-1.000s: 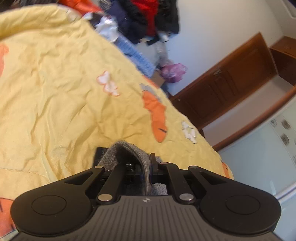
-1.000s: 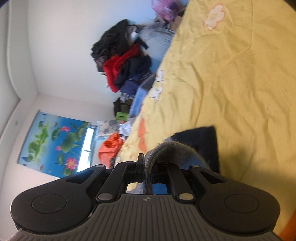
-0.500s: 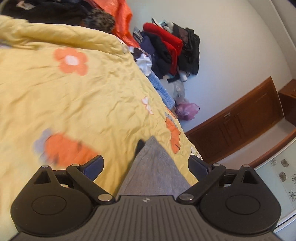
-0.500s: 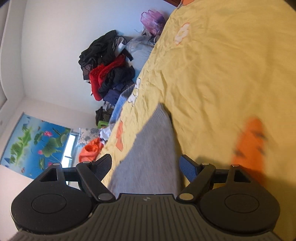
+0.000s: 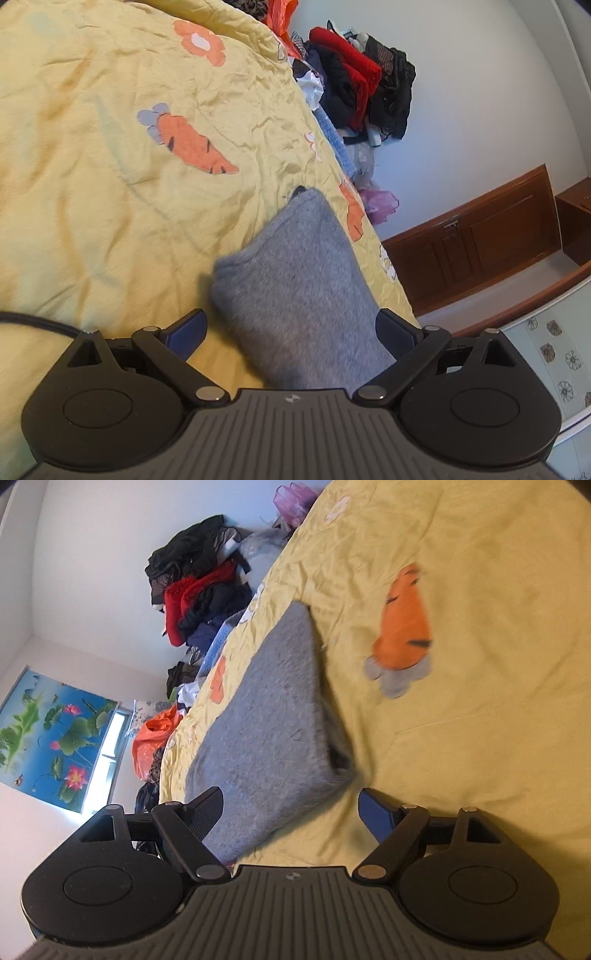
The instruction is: Fold small clothes
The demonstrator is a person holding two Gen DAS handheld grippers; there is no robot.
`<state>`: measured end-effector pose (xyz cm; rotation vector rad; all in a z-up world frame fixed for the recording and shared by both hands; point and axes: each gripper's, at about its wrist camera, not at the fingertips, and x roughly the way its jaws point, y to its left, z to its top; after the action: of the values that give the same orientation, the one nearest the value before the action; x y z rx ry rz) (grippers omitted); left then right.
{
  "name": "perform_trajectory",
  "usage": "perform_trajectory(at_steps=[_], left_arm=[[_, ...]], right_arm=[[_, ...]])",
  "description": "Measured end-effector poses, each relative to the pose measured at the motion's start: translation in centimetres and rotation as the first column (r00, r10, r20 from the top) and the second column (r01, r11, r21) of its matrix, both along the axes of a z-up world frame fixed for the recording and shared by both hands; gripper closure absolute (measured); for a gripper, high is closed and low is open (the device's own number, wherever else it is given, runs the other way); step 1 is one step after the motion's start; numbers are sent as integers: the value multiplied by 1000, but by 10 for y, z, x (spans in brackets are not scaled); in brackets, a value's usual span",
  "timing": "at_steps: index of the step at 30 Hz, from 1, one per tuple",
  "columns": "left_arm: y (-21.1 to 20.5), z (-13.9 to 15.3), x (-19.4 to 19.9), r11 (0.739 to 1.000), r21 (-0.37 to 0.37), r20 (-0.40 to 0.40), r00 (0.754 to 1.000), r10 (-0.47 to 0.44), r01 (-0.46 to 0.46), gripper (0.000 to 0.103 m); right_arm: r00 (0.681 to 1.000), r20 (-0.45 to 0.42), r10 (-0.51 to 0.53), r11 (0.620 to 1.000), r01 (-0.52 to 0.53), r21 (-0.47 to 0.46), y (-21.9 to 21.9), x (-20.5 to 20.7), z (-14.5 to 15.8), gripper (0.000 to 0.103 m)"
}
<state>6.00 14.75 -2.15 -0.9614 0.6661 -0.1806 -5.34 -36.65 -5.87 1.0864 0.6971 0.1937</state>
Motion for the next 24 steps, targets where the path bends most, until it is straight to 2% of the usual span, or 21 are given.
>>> perform_trajectory(at_steps=[1,3,5,6,7,8,9,10,11,13,15,19,24], left_arm=[[-2,0,3,1000,4,3,1000,13,-13,5],[-5,-1,8,1000,-7,21,1000,13,-13,15],[-7,-9,15,1000,-5,-24,1000,18,-18,62],[-7,-14,18,999,0,-52,998,33,-33,72],[-5,-19,18,999,7,-62,997,54,-54,83],[-3,-22,17,998,-2,-65,996,62,-62,85],[-2,-23,18,998,-9,-64,996,65,-65,86],[-2,-23,18,998,-3,-67,996,66,-66,91],[-3,-22,19,998,17,-72,996,61,-60,97],[-6,-18,21,997,52,-76,996,55,-51,98],[-7,-6,17,997,60,-45,998,50,-48,98],[-9,28,-2,998,68,50,999,10,-13,99],[-1,43,-39,997,73,68,997,-36,31,99]], right_arm=[[1000,8,4,1000,-4,-11,8,8,0,22],[1000,19,-10,998,11,-58,22,23,2,23],[999,36,-35,992,39,-116,31,36,3,25],[998,38,-49,990,54,-131,35,40,2,31],[998,37,-54,988,59,-144,38,45,0,43],[998,25,-57,987,60,-146,40,49,-5,52],[998,9,-62,989,62,-134,40,53,-11,72],[998,-1,-68,991,68,-119,39,54,-17,86],[997,5,-78,992,78,-101,37,54,-22,89],[997,17,-78,993,80,-86,36,51,-25,87],[997,20,-69,995,70,-73,35,53,-20,86],[993,109,-49,998,53,-32,30,44,11,87],[988,151,-29,999,34,-25,13,11,36,88]])
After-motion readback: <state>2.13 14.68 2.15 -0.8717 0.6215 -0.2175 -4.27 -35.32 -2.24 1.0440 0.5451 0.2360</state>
